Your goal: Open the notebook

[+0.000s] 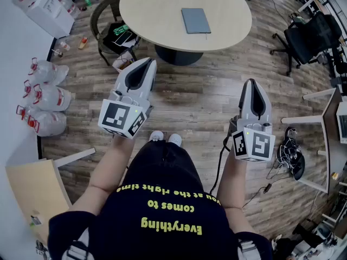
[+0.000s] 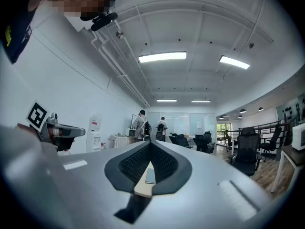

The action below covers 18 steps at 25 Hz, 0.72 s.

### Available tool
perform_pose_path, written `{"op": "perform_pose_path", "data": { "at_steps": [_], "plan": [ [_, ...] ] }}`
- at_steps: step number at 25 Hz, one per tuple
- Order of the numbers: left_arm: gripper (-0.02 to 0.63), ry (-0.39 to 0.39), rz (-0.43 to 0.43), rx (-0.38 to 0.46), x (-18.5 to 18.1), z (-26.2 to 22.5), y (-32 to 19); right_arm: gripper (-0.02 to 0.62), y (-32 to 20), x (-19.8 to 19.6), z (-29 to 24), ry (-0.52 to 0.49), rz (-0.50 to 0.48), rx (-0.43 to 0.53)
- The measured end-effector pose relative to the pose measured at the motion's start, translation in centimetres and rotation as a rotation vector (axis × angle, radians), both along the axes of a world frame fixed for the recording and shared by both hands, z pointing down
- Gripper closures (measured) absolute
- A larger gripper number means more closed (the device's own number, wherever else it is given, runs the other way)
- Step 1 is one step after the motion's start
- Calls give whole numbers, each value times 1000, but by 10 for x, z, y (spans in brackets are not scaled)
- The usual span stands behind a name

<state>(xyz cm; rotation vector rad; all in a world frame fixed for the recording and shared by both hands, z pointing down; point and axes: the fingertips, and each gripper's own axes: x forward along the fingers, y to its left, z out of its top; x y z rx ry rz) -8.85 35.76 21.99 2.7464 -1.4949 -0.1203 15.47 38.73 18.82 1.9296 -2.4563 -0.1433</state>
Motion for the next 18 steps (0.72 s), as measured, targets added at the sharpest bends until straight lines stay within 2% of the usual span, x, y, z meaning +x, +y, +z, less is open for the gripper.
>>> {"op": "perform_pose_path", "data": {
  "at_steps": [14,18],
  "plan": [
    [600,2,-39,-13,-13,1,1,583,10,-19,-5,-20,-28,23],
    [535,22,-57,-34,-7,4,-2,582,8,-18,-7,-43,-73,35]
  ]
}}
